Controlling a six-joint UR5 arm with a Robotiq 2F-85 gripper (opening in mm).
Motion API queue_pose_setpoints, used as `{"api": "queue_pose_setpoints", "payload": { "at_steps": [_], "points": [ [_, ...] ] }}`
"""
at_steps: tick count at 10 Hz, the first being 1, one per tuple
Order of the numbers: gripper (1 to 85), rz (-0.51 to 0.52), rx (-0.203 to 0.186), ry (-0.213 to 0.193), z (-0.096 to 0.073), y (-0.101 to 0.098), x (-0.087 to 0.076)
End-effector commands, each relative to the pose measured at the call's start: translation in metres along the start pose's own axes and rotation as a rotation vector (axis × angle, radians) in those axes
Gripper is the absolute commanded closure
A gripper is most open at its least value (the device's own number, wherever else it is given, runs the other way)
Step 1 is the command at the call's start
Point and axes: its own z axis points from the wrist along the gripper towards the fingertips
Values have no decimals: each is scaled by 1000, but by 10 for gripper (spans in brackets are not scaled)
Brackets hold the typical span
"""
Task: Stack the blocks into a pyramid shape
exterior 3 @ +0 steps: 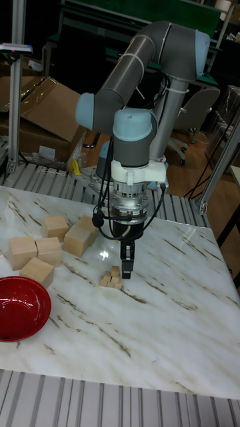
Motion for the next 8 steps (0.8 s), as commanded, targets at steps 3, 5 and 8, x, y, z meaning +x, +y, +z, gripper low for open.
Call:
{"api": "queue_pose_setpoints", "payload": {
  "at_steps": [3, 5, 8],
  "points": [
    [560, 6, -2, 4, 1, 0, 5],
    [587, 12, -4, 3, 0, 0, 5],
    [587, 9, -2, 4, 0, -1, 7]
  ]
}}
